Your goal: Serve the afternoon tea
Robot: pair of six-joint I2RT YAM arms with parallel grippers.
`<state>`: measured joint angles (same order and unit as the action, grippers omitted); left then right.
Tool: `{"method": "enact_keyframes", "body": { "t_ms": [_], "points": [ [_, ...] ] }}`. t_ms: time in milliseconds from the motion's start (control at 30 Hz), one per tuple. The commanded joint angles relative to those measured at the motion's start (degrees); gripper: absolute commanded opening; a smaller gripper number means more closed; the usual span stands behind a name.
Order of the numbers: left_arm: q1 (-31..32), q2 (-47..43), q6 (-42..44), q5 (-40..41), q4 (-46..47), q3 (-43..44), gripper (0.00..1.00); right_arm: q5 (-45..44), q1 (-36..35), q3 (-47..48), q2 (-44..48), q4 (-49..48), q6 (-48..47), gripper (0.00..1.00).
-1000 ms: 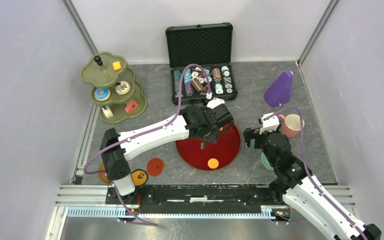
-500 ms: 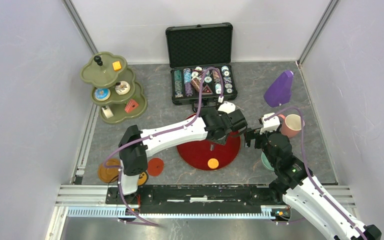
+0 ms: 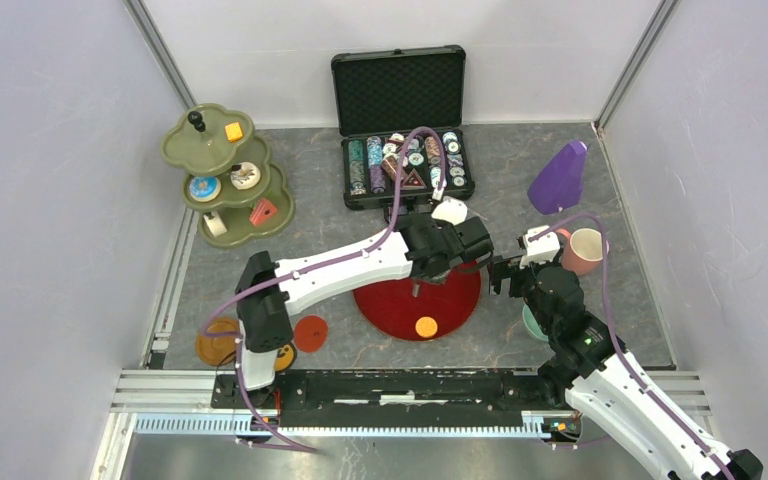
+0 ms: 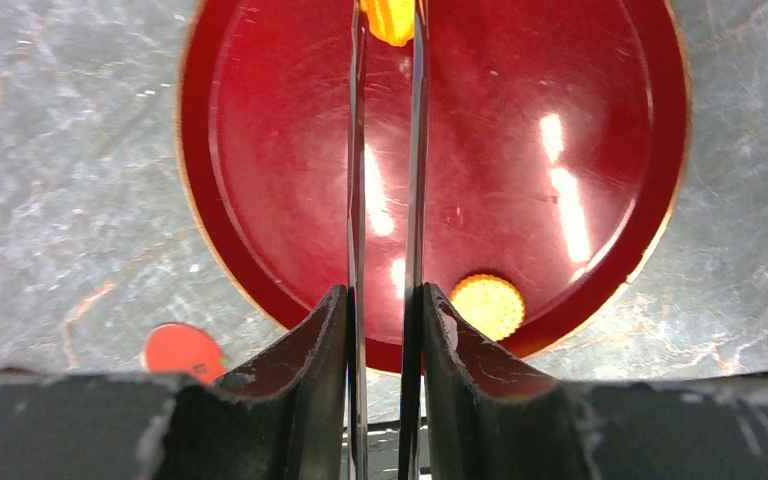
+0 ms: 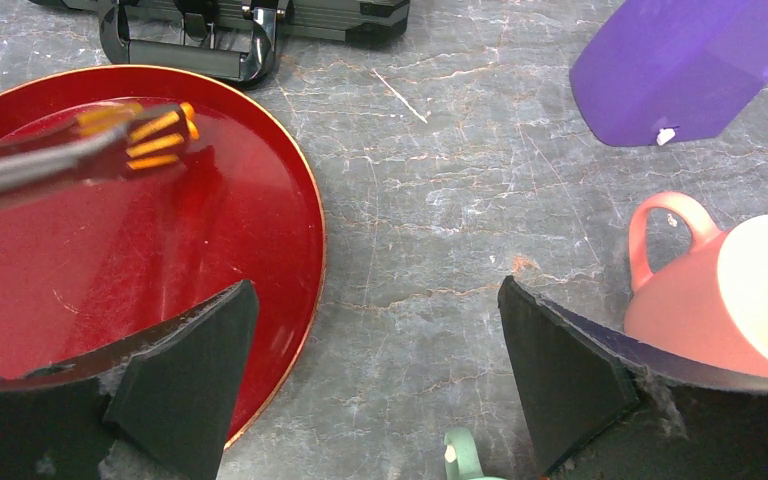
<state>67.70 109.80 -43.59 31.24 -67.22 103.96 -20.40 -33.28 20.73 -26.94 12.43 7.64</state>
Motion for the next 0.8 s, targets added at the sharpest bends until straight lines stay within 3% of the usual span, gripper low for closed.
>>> {"method": "enact_keyframes", "body": {
  "t_ms": [0,267,533,767],
  "points": [
    [0.17,-8.30,0.78,10.35,-6.95,3.79,0.23,0.19,-0.21,-0.12,0.14,-2.84,-0.14,0.98],
    [-6.60,-22.11,1.53,24.82,-19.94,6.95,0.23,0.38,-0.21,-0.14,-0.19,-2.93,-0.24,0.98],
    [-27.44,-35.73,17.36,23.36,-11.47,3.95,0.26,0.47,-0.21,-0.16,-0.52,-2.93,-0.30,0.98],
    [-40.59,-36.84,23.83,19.30,-3.75,1.57,0.28,0.65,-0.21,0.08,-1.54,-2.85,-0.35,0.98]
  ]
}}
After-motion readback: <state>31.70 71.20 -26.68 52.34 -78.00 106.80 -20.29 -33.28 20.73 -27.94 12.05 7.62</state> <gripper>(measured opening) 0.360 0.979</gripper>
